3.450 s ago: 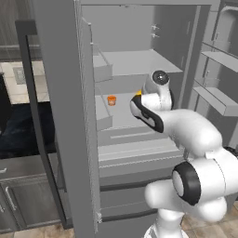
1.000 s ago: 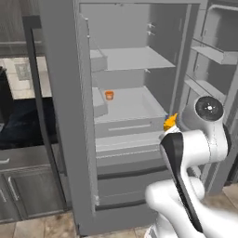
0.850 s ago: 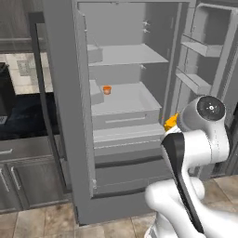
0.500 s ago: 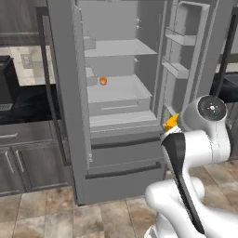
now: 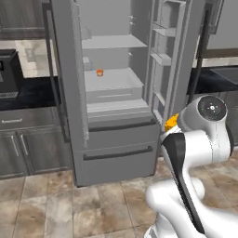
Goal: Pick the cheese from the fridge and the cheese grater from the cabinet and place them next to the salad bowl.
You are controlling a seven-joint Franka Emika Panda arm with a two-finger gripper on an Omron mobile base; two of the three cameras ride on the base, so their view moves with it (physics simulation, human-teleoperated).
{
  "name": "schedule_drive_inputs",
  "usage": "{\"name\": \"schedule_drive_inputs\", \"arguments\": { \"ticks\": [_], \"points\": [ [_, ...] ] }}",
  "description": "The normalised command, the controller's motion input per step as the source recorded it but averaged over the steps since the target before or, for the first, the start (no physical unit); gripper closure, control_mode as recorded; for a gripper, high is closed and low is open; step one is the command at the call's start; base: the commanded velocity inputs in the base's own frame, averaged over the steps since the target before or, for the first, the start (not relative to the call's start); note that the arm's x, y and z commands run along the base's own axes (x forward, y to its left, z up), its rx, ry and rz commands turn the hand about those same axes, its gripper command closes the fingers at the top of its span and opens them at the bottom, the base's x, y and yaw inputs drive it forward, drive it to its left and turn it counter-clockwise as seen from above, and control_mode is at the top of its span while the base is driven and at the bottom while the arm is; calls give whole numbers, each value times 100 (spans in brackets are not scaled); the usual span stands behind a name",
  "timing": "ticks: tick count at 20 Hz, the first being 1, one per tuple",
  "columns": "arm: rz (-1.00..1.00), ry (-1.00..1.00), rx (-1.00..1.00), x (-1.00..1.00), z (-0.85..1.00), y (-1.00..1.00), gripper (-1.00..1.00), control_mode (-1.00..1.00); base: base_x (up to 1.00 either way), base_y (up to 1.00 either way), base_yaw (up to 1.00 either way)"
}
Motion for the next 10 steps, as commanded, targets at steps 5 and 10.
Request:
{"name": "schedule_drive_inputs", "arguments": {
  "ticks": [5, 10],
  "points": [
    [0, 0, 0, 0, 0, 0, 100, 100, -70, 0, 0],
    [0, 0, 0, 0, 0, 0, 100, 100, -65, 0, -2]
  ]
}}
